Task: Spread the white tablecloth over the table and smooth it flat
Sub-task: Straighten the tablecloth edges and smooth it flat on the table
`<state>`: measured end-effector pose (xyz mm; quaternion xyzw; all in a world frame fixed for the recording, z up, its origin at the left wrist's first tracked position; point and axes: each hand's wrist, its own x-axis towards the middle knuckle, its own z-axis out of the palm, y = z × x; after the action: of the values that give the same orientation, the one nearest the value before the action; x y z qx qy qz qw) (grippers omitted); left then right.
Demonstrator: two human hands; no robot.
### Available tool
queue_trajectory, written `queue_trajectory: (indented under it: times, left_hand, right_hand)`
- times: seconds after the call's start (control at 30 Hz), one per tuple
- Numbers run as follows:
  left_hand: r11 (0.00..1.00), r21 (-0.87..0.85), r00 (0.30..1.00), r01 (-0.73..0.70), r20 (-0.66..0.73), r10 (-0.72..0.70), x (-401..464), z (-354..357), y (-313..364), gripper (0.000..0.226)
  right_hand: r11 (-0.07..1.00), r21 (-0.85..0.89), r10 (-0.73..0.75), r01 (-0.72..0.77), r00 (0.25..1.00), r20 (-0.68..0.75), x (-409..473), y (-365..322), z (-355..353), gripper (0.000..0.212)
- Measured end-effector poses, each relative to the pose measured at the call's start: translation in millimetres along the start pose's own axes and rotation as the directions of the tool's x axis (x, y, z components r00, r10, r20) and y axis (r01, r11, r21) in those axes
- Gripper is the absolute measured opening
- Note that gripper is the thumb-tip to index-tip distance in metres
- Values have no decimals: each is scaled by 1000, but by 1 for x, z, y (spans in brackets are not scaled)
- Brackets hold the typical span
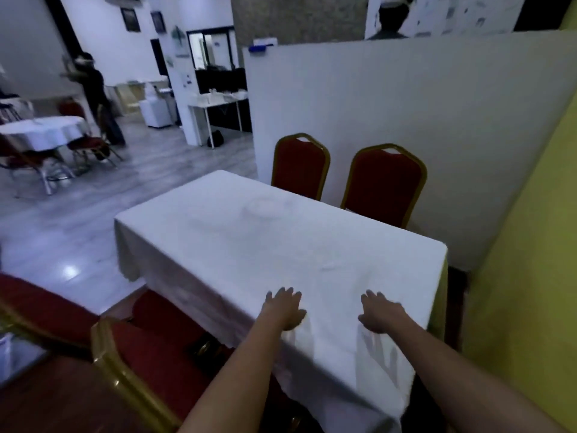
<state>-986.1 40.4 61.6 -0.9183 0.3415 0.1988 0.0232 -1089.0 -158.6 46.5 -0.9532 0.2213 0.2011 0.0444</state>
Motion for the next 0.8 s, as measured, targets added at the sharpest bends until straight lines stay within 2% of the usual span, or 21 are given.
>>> queue_trajectory:
  times: [0.17, 0.43, 0.57, 0.7, 0.8]
  left_hand:
    - [987, -18, 987, 160, -24, -160, -54, -26, -54, 54]
    - [921, -127, 913, 369, -138, -385, -156, -52, -157, 49]
    - [893, -140, 879, 427, -169, -446, -216, -41, -213, 53]
    - [833, -160, 815, 529, -177, -551, -285, -35, -289, 42]
    - [800, -145, 780, 583, -175, -601, -335, -27, -343, 51]
  right_hand:
    - [981, -90, -177, 173, 983, -38, -10, -75, -39, 65]
    - [874, -187, -470, 448, 878, -91, -30, -222, -83, 67]
    - [832, -186, -541, 523, 839, -63, -49, -299, -84, 68]
    - [766, -146, -637, 626, 770, -39, -74, -401, -82, 77]
    - [726, -112, -687, 678, 723, -72, -98, -479, -74, 80]
